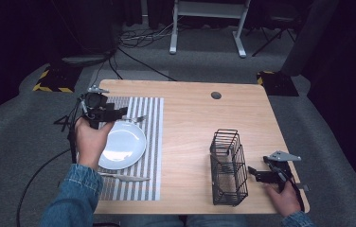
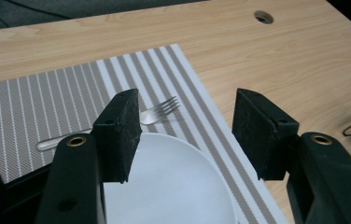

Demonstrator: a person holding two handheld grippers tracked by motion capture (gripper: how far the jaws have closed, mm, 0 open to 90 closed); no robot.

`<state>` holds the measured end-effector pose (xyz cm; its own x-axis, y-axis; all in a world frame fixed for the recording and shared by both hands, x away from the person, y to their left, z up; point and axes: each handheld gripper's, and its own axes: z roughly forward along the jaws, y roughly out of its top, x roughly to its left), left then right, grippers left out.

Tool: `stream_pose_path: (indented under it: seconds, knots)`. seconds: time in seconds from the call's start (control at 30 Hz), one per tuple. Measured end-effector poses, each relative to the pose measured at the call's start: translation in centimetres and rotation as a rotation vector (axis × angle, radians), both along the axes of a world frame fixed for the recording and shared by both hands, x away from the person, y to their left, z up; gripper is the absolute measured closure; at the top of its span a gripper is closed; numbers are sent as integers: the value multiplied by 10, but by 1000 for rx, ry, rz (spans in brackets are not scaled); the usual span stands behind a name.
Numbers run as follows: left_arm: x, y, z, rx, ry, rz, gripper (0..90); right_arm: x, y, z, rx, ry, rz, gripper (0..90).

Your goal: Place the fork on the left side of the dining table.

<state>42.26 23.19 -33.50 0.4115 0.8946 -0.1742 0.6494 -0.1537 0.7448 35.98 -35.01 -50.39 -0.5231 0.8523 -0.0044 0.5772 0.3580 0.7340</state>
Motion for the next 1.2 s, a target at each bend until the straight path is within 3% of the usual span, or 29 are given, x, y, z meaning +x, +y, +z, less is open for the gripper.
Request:
stream_pose_path:
  seconds: [0.33,0.53,0.7,0.8,0.97,1.1,1.2]
  knots:
    - [-40,-33,7,-18,-47,-81,414,0,0,0,-2,-1,6,149]
    - [-56,-55,1,-9,-59,-139,400,0,0,0,-2,-1,6,149]
    - [-72,-69,-4,-34,-92,-203,395,0,0,0,-4,-3,8,149]
    - [-84,-79,-10,-54,-103,-241,391,0,0,0,-5,-3,9,149]
    - [-101,-99,-25,-38,-124,-280,390,0,0,0,-5,-3,8,149]
    - [-109,-105,-38,-78,-118,-291,386,0,0,0,-5,-4,9,149]
    - [-110,-109,-46,-81,-97,-310,385,0,0,0,-5,-3,9,149]
